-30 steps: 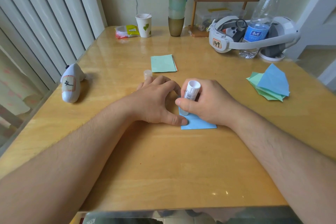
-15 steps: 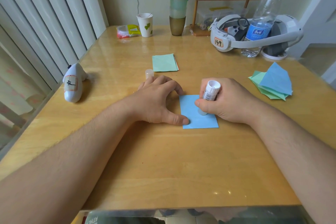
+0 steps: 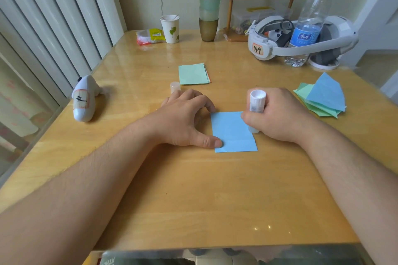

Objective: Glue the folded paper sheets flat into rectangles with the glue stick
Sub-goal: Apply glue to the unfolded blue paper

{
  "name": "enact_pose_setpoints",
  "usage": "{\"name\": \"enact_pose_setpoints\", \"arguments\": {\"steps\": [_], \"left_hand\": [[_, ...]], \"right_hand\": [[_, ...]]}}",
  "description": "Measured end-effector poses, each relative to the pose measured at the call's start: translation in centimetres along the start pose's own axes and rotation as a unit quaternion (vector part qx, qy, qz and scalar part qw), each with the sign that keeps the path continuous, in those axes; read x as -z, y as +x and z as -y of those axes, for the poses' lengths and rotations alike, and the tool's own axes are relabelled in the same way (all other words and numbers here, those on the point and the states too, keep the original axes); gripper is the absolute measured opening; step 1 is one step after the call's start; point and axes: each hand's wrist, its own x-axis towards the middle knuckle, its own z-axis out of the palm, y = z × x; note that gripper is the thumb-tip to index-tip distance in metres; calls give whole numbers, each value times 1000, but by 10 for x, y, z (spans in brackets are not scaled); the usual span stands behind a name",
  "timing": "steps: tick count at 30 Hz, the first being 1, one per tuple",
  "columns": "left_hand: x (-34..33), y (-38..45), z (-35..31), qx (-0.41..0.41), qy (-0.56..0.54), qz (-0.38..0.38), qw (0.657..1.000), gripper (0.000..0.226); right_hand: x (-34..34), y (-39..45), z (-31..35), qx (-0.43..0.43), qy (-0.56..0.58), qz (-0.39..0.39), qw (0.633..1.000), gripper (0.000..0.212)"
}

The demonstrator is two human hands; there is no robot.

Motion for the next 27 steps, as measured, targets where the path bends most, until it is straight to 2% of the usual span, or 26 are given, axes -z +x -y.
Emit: {"name": "enact_pose_setpoints", "arguments": {"steps": [2,4,10,14,22,27], "left_hand": [[0,0,0,1,-1,1,1000,86],[0,0,-1,1,0,1,1000,85],[3,-2,1,-9,-14,21,1000,79],[5,-2,0,-5,-15,24,1000,81],[5,-3,-1,-1,-2,27,1000,91],[4,-2,0,-4,-10,23,1000,85]], "right_hand": [[2,3,0,2,6,-73,997,33],[-1,5,4,6,43,-105,994,37],[-28,2,28,40,94,-3,995,32],[-35,3,32,53,93,18,994,26],[-38,4,39,48,69,50,995,28],[-33,5,39,43,50,63,996,28]]}}
